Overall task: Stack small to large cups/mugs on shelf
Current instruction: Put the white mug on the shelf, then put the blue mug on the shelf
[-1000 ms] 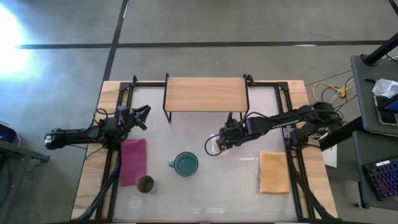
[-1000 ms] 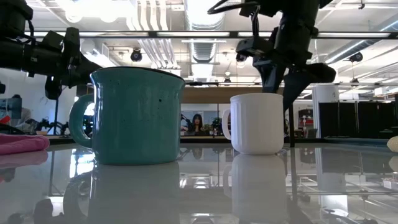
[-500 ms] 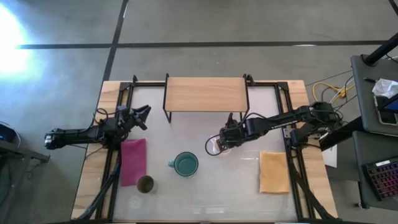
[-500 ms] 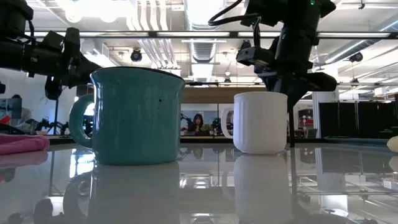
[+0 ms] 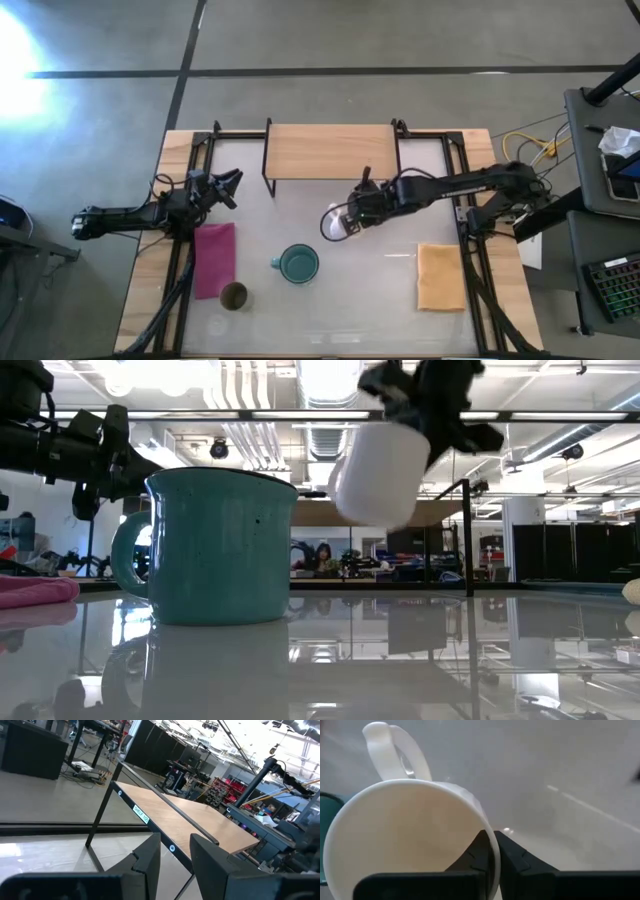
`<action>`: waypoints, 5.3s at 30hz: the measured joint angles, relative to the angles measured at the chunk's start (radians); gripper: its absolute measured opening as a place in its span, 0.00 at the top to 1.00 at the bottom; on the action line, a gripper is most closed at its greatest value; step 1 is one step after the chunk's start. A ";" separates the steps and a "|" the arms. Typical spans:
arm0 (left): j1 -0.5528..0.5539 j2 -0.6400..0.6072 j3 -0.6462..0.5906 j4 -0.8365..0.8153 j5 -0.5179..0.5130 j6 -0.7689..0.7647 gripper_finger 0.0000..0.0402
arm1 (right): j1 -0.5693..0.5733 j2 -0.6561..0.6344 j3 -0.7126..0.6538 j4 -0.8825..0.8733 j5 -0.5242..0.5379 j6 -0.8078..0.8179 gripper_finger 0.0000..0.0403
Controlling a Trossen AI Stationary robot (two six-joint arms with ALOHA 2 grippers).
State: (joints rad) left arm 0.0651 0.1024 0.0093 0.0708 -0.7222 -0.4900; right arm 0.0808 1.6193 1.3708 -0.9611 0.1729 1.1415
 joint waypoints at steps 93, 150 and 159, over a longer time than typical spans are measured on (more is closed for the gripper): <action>0.000 0.000 0.000 0.015 0.015 0.131 0.77 | -0.487 0.025 0.413 -0.439 0.180 -0.168 0.66; 0.000 0.061 0.001 0.006 0.805 -0.159 0.77 | 0.092 0.428 0.716 -0.250 -0.176 -0.055 0.74; 0.000 0.059 0.002 -0.001 0.810 -0.160 0.77 | 0.112 0.550 0.756 -0.205 -0.165 -0.015 0.75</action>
State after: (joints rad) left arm 0.0654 0.1616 0.0109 0.0703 0.0877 -0.6505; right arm 0.1930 2.1688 2.1267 -1.1665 0.0077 1.1263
